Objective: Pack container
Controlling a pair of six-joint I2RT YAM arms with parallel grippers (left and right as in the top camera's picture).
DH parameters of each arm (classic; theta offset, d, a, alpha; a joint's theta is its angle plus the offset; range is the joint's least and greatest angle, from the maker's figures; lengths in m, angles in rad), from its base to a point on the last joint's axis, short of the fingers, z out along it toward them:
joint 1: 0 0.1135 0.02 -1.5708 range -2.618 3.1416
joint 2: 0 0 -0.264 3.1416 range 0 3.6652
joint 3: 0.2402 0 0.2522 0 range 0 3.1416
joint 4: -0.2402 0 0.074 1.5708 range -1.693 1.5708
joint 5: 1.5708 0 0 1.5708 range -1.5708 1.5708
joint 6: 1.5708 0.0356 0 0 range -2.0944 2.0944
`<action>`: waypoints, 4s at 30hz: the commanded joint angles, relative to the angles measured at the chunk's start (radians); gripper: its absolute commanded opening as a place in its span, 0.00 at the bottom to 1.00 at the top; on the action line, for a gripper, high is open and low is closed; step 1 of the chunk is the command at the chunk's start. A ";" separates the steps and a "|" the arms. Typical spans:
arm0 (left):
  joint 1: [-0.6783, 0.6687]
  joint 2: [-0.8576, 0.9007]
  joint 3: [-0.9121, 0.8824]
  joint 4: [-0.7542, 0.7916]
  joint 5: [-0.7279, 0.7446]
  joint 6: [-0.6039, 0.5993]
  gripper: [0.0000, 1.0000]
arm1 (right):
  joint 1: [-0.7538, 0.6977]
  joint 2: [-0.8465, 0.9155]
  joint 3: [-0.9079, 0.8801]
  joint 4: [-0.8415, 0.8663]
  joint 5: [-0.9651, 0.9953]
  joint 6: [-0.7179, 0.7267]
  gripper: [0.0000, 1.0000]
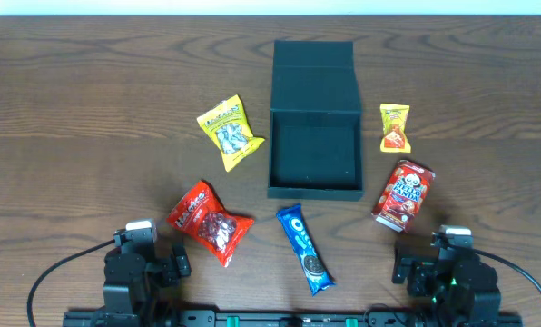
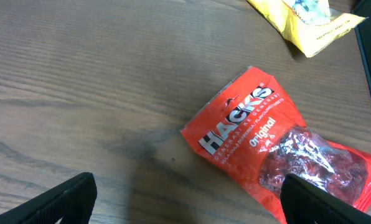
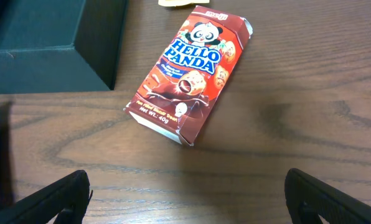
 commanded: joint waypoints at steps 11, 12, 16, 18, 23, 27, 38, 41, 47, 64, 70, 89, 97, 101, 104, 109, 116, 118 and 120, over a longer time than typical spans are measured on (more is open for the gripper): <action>-0.003 -0.009 -0.043 -0.020 -0.056 0.041 0.96 | -0.007 -0.006 -0.004 -0.005 0.000 -0.014 0.99; -0.004 -0.009 -0.043 -0.019 -0.056 0.041 0.96 | -0.007 -0.006 -0.004 -0.005 0.000 -0.014 0.99; -0.004 -0.008 -0.042 0.004 -0.048 0.040 0.95 | -0.007 -0.006 -0.004 -0.005 0.000 -0.014 0.99; -0.003 0.004 -0.039 0.047 -0.020 0.007 0.95 | -0.007 -0.006 -0.004 -0.005 0.000 -0.014 0.99; -0.003 0.164 0.048 0.168 0.084 -0.051 0.95 | -0.007 -0.006 -0.004 -0.005 0.000 -0.014 0.99; -0.003 0.401 0.196 0.171 0.082 -0.054 0.95 | -0.007 -0.006 -0.004 -0.005 0.000 -0.014 0.99; -0.049 1.184 0.832 0.044 0.377 -0.116 0.95 | -0.007 -0.006 -0.004 -0.005 0.000 -0.014 0.99; -0.106 1.331 0.969 0.013 0.402 -0.126 0.95 | -0.007 -0.006 -0.004 -0.005 0.000 -0.014 0.99; -0.220 1.571 1.205 -0.020 0.423 -0.126 0.95 | -0.007 -0.006 -0.004 -0.005 0.000 -0.014 0.99; -0.163 2.023 1.426 -0.031 0.309 -0.465 0.95 | -0.007 -0.006 -0.004 -0.005 0.000 -0.014 0.99; -0.159 2.110 1.426 -0.031 0.284 -0.465 0.95 | -0.007 -0.006 -0.004 -0.005 0.000 -0.014 0.99; -0.159 2.208 1.422 -0.027 0.242 -0.466 0.95 | -0.007 -0.006 -0.004 -0.005 0.000 -0.014 0.99; -0.164 2.220 1.408 -0.028 0.231 -0.465 0.95 | -0.007 -0.006 -0.004 -0.005 0.000 -0.014 0.99; -0.176 2.237 1.408 -0.028 0.219 -0.465 0.95 | -0.007 -0.006 -0.004 -0.005 0.000 -0.014 0.99; -0.186 2.239 1.408 -0.027 0.199 -0.465 0.96 | -0.007 -0.006 -0.004 -0.005 0.000 -0.014 0.99; -0.188 2.239 1.408 -0.027 0.186 -0.464 0.88 | -0.007 -0.006 -0.004 -0.005 0.000 -0.014 0.99; -0.188 2.239 1.408 -0.026 0.178 -0.461 0.70 | -0.007 -0.006 -0.004 -0.005 0.000 -0.014 0.99; -0.188 2.239 1.408 -0.027 0.178 -0.461 0.68 | -0.007 -0.006 -0.004 -0.005 0.000 -0.014 0.99; -0.188 2.239 1.408 -0.027 0.176 -0.461 0.66 | -0.007 -0.006 -0.004 -0.005 0.000 -0.014 0.99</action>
